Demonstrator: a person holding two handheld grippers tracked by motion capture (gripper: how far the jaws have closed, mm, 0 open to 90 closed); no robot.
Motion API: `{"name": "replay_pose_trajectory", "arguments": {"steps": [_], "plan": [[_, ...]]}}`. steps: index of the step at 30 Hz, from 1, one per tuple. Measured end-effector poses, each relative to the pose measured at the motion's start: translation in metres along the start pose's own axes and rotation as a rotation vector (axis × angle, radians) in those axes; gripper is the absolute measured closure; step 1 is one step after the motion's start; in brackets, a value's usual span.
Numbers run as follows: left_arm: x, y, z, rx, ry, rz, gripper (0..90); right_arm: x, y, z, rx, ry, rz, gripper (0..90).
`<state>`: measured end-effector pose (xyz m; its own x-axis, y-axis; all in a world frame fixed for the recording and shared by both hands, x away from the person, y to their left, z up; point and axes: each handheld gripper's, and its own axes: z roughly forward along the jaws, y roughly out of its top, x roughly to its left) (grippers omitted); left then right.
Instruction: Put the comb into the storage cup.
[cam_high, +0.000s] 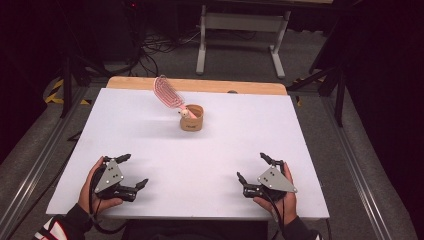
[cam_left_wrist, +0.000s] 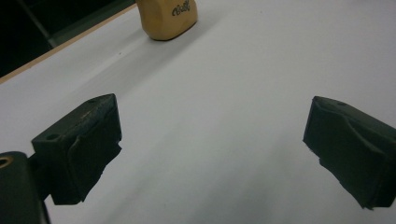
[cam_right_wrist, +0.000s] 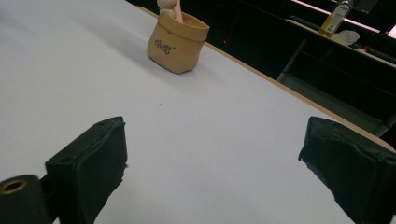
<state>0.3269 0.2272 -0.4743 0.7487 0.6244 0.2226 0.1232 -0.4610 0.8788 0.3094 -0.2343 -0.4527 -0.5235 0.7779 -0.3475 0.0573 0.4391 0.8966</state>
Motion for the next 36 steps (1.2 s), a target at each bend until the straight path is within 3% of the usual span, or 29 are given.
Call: {"name": "replay_pose_trajectory", "arguments": {"steps": [36], "plan": [[-0.0002, 0.0009, 0.0013, 0.000, -0.005, -0.004, 5.3, -0.0007, 0.0029, 0.0006, -0.005, -0.010, -0.008, 7.7]]}}
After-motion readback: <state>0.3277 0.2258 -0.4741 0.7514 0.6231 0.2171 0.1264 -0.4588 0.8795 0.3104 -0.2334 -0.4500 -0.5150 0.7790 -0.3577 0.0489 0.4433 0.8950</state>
